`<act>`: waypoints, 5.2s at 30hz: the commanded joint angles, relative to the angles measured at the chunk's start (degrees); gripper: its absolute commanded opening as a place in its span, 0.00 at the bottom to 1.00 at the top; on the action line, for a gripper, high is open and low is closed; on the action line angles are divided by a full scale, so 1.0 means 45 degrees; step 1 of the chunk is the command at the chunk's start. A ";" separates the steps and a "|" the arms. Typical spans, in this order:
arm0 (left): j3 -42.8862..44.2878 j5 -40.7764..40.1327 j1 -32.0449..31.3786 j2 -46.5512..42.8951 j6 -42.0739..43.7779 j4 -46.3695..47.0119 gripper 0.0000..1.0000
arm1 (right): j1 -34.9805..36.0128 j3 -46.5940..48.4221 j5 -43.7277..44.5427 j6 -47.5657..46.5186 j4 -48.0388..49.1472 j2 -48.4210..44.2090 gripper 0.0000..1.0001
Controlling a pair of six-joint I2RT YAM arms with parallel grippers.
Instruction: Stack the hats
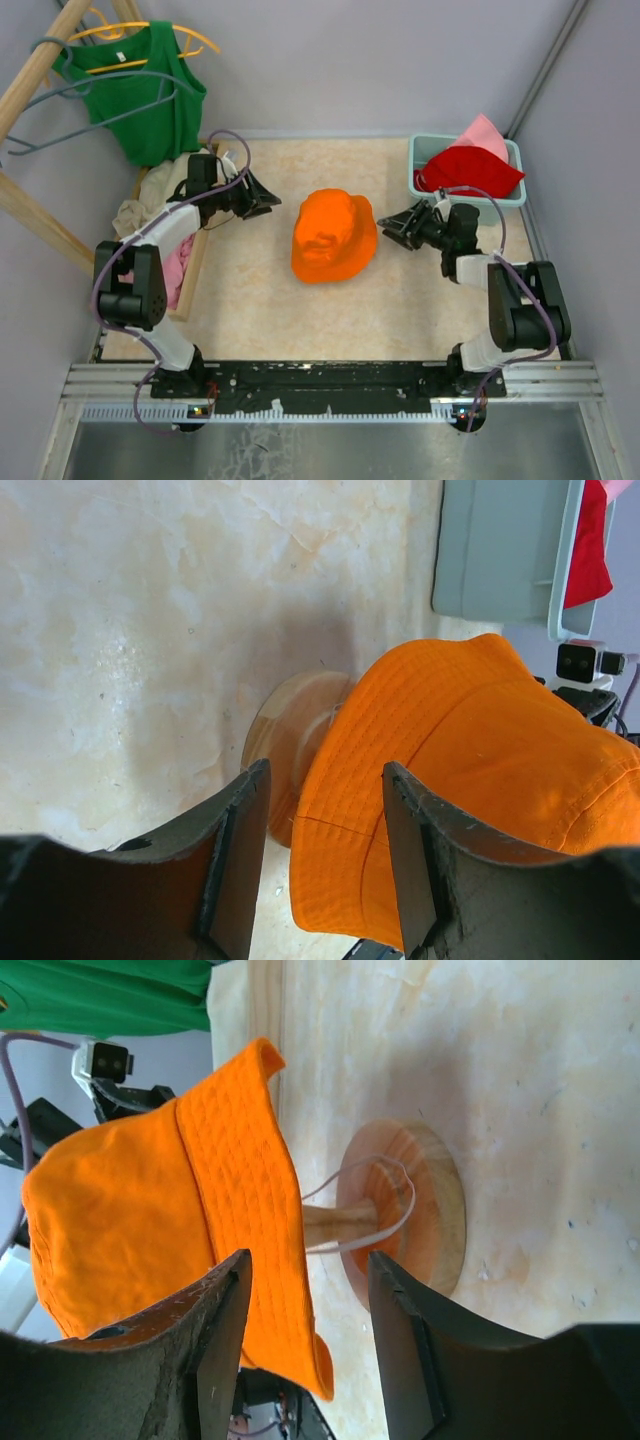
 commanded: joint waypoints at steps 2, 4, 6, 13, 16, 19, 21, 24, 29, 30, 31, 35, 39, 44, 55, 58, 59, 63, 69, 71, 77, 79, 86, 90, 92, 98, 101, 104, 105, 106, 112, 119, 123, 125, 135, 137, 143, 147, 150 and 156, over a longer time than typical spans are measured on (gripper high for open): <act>0.0448 0.0144 -0.0004 0.0196 -0.0065 0.0195 0.55 | 0.0414 0.0246 -0.0131 0.1614 0.3054 0.0934 0.50; 0.0477 0.0133 -0.0019 0.0238 -0.0046 0.0180 0.55 | 0.0660 0.0440 -0.0146 0.1746 0.3063 0.1103 0.50; 0.0470 0.0129 -0.0021 0.0292 -0.0045 0.0180 0.55 | 0.0875 0.0571 -0.0151 0.1766 0.3033 0.1271 0.50; 0.0372 0.0113 -0.0008 0.0399 -0.0075 0.0201 0.55 | 0.1255 0.0374 -0.0042 0.2450 0.3788 0.1805 0.35; 0.0277 0.0132 -0.0003 0.0399 -0.0084 0.0247 0.54 | 0.1255 0.0239 0.0160 0.2162 0.3288 0.1720 0.25; 0.0260 0.0152 -0.0013 0.0396 -0.0047 0.0239 0.55 | 0.1253 -0.0034 0.0284 0.2026 0.3068 0.1692 0.23; 0.0256 0.0171 -0.0007 0.0406 -0.0045 0.0239 0.55 | 0.1246 -0.0234 0.0425 0.1947 0.2981 0.1680 0.20; 0.0256 0.0194 -0.0008 0.0418 -0.0011 0.0218 0.55 | 0.1256 -0.0378 0.0528 0.1673 0.2422 0.1664 0.17; 0.0195 0.0191 -0.0002 0.0366 0.0091 0.0141 0.55 | 0.1255 -0.0167 0.0613 0.0768 0.0893 0.1611 0.08; 0.0168 0.0191 -0.0002 0.0351 0.0091 0.0142 0.55 | 0.1256 -0.0084 0.0560 0.0647 0.0720 0.1661 0.07; 0.0140 0.0191 -0.0002 0.0322 0.0101 0.0147 0.55 | 0.1256 -0.0027 0.0536 0.0606 0.0699 0.1683 0.07; 0.0026 0.0167 -0.0004 0.0228 0.0158 0.0138 0.54 | 0.1256 0.0186 0.0520 0.0469 0.0519 0.1533 0.12; -0.0020 0.0151 -0.0002 0.0174 0.0204 0.0105 0.55 | 0.1256 0.0418 0.0794 -0.0122 -0.0442 0.0728 0.41; -0.0258 0.0307 -0.0003 0.0163 0.0101 0.0438 0.55 | 0.1200 0.1154 0.1888 -0.2025 -0.3736 -0.1066 0.55; -0.0707 0.0707 0.0008 0.0208 -0.0166 0.1256 0.56 | 0.0472 0.4570 0.4893 -0.5612 -1.0547 -0.3719 0.62; -0.0642 0.0579 0.0027 0.0144 -0.0097 0.1274 0.56 | 0.0474 0.6821 0.7451 -0.7167 -1.2319 -0.3107 0.76; -0.0593 0.0520 0.0053 0.0155 -0.0076 0.1258 0.56 | 0.0474 0.7474 0.8289 -0.7714 -1.2608 -0.2785 0.79; -0.0317 0.0504 0.0119 0.0321 0.0039 0.1088 0.56 | 0.0122 1.0449 1.0764 -0.8935 -1.4109 -0.0860 0.78; -0.0223 0.0476 0.0311 0.0457 0.0150 0.0961 0.56 | -0.0610 1.3542 1.1284 -0.9797 -1.5641 0.2623 0.72; -0.0244 0.0492 0.0394 0.0495 0.0124 0.0970 0.56 | -0.0906 1.3972 1.1285 -0.9792 -1.5607 0.3221 0.70; -0.0282 0.0586 0.0609 0.0697 0.0130 0.1075 0.56 | -0.1579 1.4998 1.1006 -0.9781 -1.5000 0.4463 0.62; -0.0282 0.0638 0.0662 0.0775 0.0130 0.1089 0.56 | -0.1632 1.5469 1.1139 -0.9810 -1.4847 0.4827 0.60; -0.0292 0.0699 0.0917 0.0964 0.0130 0.1147 0.56 | -0.1635 1.7291 1.1356 -0.9906 -1.4784 0.6199 0.58; -0.0337 0.0755 0.1058 0.1061 0.0076 0.1190 0.56 | -0.1636 1.8439 1.1267 -0.9819 -1.5463 0.7307 0.58; -0.0384 0.0724 0.1102 0.1060 0.0069 0.1204 0.56 | -0.1628 1.8888 1.1227 -0.9782 -1.5817 0.7642 0.58; -0.0588 0.0705 0.1220 0.1061 -0.0013 0.1303 0.56 | -0.1558 1.8865 1.1270 -0.9907 -1.5832 0.7854 0.58; -0.0615 0.0732 0.1228 0.1082 -0.0049 0.1308 0.56 | -0.1548 1.8764 1.1139 -0.9889 -1.5760 0.8047 0.58; -0.0610 0.0704 0.1223 0.1061 -0.0017 0.1275 0.56 | -0.1420 1.8609 1.1151 -0.9932 -1.5528 0.8227 0.55; -0.0602 0.0685 0.1228 0.1036 0.0002 0.1248 0.56 | -0.1383 1.8608 1.1181 -0.9928 -1.5487 0.8299 0.52; -0.0613 0.0648 0.1231 0.1023 0.0022 0.1233 0.56 | -0.1337 1.8608 1.1210 -0.9928 -1.5429 0.8384 0.48; -0.0580 0.0613 0.1291 0.1024 0.0032 0.1193 0.56 | -0.1243 1.8946 1.1287 -1.0001 -1.5517 0.8903 0.38; -0.0460 0.0639 0.1362 0.1038 0.0013 0.1192 0.56 | -0.1245 1.9162 1.1340 -1.0198 -1.5694 0.8831 0.07; -0.0357 0.0662 0.1380 0.1043 0.0022 0.1208 0.56 | -0.1244 1.9138 1.1265 -1.0344 -1.5919 0.7818 0.00; -0.0299 0.0660 0.1373 0.1056 -0.0006 0.1194 0.56 | -0.1244 1.8983 1.1121 -1.0333 -1.5957 0.7004 0.00; 0.0007 0.0930 0.1374 0.1001 -0.0114 0.1270 0.56 | -0.0254 2.0335 0.8947 -0.8750 -1.6386 0.4084 0.00; 0.0011 0.0933 0.1372 0.0904 -0.0096 0.1223 0.56 | 0.0170 2.1208 0.8083 -0.8062 -1.6641 0.4181 0.00; -0.0512 0.1000 0.1376 0.0456 -0.0251 0.1371 0.56 | 0.1060 2.3094 0.4869 -0.5855 -1.6294 0.5190 0.00; -0.0936 0.1685 0.1360 -0.0531 -0.1327 0.2136 0.55 | 0.1397 2.2822 0.4244 -0.5016 -1.5317 0.5505 0.00; -0.0717 0.1465 0.1368 -0.1922 -0.1621 0.2601 0.57 | 0.1748 2.2679 0.4224 -0.4582 -1.4612 0.5641 0.00; 0.0423 0.1479 0.1387 -0.3428 -0.3625 0.3391 0.61 | 0.2066 2.1717 0.3767 -0.3059 -1.2739 0.5559 0.00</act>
